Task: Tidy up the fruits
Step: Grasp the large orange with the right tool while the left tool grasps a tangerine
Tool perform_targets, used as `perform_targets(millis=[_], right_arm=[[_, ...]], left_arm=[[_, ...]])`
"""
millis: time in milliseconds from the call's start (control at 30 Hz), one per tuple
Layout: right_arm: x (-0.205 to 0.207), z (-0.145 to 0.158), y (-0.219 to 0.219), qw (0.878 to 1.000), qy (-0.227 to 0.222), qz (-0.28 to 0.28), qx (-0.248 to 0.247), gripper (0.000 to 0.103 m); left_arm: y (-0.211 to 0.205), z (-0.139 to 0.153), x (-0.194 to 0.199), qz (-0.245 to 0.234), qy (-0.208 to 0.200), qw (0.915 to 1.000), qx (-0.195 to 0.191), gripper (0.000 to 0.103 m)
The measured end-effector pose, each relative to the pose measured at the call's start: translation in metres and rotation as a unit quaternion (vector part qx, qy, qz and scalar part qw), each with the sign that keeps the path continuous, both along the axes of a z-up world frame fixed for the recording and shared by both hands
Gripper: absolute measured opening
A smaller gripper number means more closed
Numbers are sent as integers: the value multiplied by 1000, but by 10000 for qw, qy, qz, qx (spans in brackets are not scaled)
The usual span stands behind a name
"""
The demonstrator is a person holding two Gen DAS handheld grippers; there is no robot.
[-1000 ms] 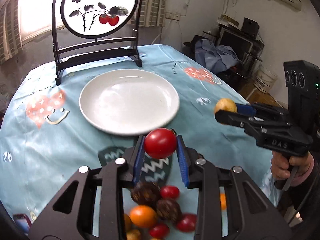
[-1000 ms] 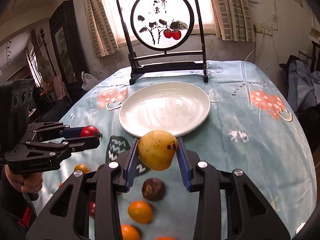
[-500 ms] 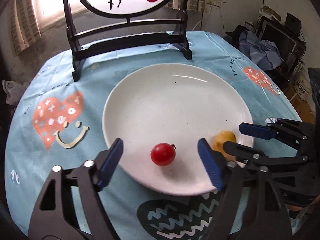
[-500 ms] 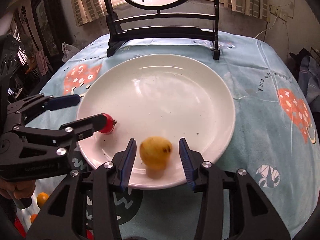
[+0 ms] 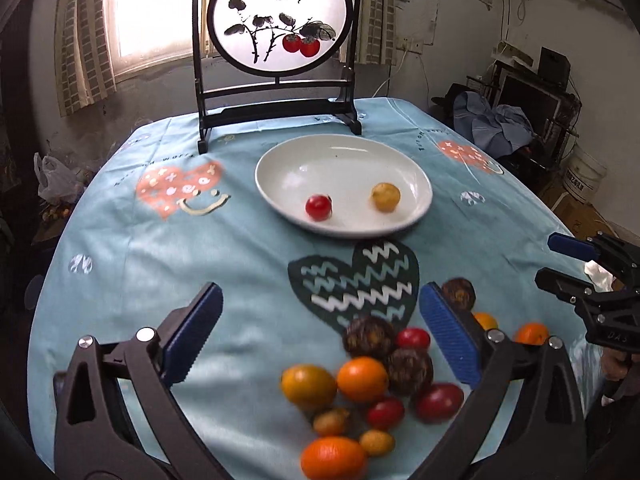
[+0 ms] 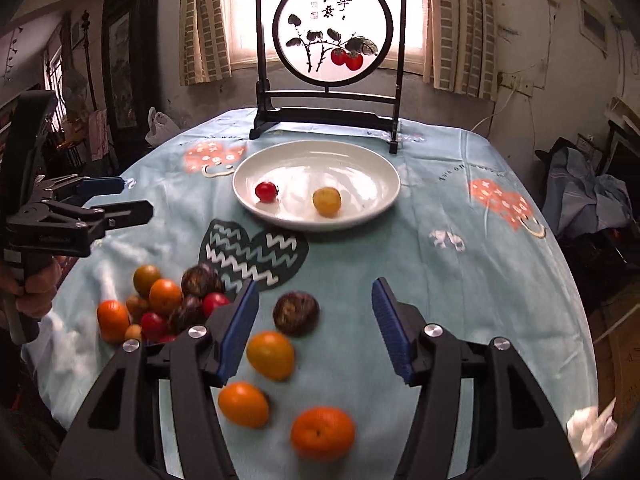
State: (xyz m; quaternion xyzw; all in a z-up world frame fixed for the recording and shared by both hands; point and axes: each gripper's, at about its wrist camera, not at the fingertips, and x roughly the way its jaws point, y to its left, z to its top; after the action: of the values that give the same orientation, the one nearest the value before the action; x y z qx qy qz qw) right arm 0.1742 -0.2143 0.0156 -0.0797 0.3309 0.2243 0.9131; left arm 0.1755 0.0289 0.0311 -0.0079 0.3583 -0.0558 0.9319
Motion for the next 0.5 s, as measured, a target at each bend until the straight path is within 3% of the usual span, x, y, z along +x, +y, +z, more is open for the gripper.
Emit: perform_targets(millis=[133, 267, 500], right_arm=[[-33, -27, -17, 9995, 157, -266, 106, 59], [-41, -50, -22, 9980, 360, -512, -4, 59], [-40, -67, -22, 9968, 482, -633, -66, 59]], left_arm=[[9, -27, -47, 56, 185, 9998, -111, 100], [15, -50, -80, -1, 259, 9996, -99, 100], [15, -78, -102, 34, 373, 9993, 81, 100]])
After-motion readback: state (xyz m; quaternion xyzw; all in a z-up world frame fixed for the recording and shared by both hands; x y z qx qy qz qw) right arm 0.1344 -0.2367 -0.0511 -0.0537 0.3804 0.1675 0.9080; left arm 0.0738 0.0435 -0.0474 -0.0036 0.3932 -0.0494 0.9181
